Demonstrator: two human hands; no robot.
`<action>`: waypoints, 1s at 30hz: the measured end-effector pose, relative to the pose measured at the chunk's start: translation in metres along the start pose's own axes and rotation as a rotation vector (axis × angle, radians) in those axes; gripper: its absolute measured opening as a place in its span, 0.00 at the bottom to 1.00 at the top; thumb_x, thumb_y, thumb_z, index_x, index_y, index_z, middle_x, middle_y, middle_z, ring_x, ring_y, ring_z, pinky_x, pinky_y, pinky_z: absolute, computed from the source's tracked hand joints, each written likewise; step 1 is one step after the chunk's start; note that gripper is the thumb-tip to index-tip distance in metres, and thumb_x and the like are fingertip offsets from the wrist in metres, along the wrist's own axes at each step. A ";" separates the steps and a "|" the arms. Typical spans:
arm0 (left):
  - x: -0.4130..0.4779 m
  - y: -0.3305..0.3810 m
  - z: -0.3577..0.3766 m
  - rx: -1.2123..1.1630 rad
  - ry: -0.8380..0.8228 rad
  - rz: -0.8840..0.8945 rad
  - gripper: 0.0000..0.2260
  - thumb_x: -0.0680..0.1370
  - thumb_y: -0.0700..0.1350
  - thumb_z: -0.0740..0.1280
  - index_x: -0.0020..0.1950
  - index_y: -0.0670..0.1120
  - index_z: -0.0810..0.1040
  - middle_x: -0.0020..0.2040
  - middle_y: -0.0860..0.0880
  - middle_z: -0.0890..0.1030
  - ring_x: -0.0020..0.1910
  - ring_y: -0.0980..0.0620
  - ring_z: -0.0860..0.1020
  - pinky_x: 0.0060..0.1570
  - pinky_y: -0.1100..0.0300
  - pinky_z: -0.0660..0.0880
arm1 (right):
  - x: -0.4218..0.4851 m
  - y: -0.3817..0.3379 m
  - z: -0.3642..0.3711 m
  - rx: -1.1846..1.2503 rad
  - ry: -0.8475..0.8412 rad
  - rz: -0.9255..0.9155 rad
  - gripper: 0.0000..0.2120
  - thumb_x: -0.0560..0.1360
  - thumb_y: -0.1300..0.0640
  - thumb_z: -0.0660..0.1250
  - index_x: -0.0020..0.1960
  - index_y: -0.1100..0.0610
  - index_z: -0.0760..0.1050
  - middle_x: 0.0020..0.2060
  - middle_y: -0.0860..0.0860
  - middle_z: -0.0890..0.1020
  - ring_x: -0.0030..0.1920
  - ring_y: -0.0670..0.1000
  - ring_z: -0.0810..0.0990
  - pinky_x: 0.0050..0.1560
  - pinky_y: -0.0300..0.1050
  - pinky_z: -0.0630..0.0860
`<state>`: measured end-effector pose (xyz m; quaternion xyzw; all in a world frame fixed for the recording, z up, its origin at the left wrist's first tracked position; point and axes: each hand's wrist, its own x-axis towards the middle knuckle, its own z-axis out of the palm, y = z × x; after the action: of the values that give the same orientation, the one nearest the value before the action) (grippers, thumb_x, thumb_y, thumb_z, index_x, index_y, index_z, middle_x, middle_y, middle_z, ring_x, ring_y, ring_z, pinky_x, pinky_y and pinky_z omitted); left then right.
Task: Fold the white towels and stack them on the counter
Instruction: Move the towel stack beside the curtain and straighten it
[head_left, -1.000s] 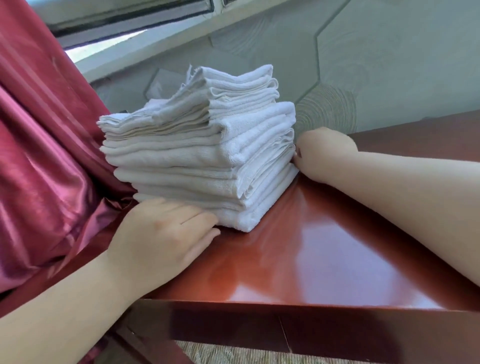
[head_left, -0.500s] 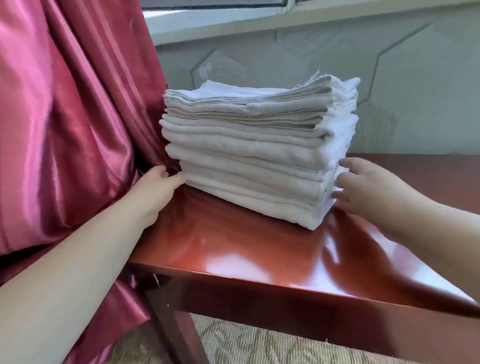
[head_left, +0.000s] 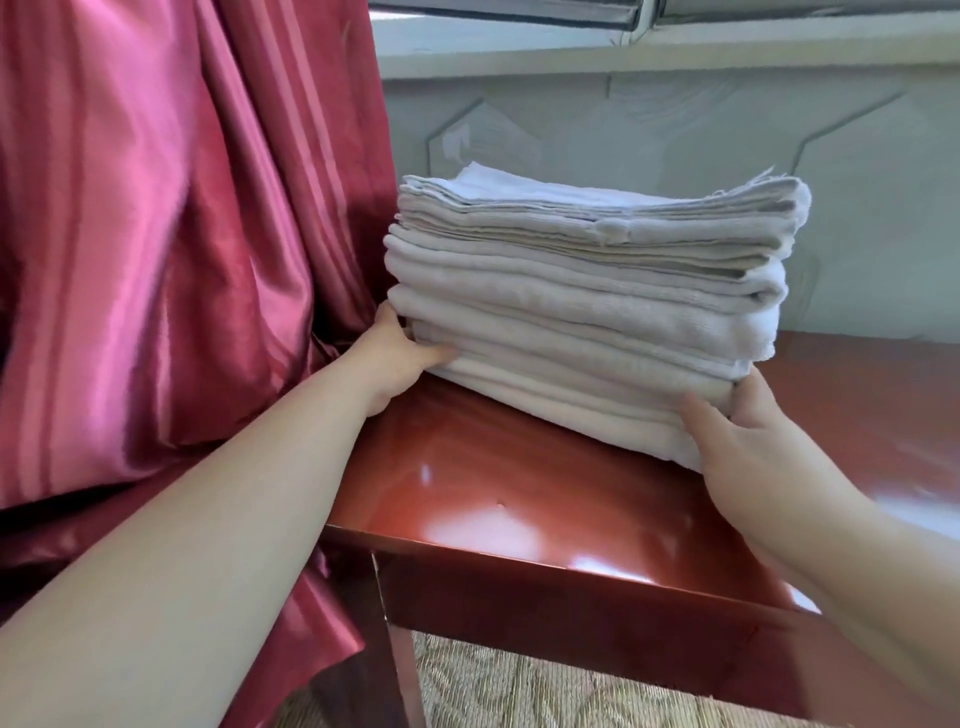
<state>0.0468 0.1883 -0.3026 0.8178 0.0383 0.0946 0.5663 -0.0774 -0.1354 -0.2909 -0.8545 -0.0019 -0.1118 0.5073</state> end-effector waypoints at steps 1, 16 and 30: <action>0.000 -0.001 -0.001 0.005 0.016 0.007 0.48 0.63 0.54 0.82 0.77 0.53 0.61 0.59 0.55 0.79 0.60 0.55 0.78 0.62 0.58 0.74 | 0.004 0.002 0.000 0.034 0.007 -0.002 0.17 0.80 0.44 0.60 0.68 0.31 0.65 0.47 0.42 0.84 0.43 0.43 0.79 0.42 0.43 0.74; -0.042 0.001 -0.013 -0.011 0.076 0.052 0.15 0.80 0.53 0.69 0.66 0.54 0.79 0.56 0.56 0.85 0.55 0.57 0.83 0.60 0.57 0.77 | 0.109 0.021 -0.044 0.410 -0.180 0.100 0.14 0.83 0.64 0.62 0.65 0.55 0.78 0.60 0.54 0.85 0.56 0.52 0.85 0.57 0.50 0.82; -0.041 0.004 -0.001 -0.015 0.143 0.141 0.15 0.86 0.50 0.58 0.72 0.58 0.75 0.65 0.59 0.80 0.67 0.58 0.76 0.72 0.54 0.70 | 0.100 0.043 -0.047 0.086 0.139 -0.098 0.07 0.71 0.46 0.71 0.48 0.37 0.77 0.40 0.43 0.86 0.30 0.38 0.78 0.37 0.47 0.70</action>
<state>0.0066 0.1810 -0.3034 0.8054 0.0202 0.1925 0.5602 0.0164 -0.2078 -0.2874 -0.8208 -0.0131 -0.1954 0.5365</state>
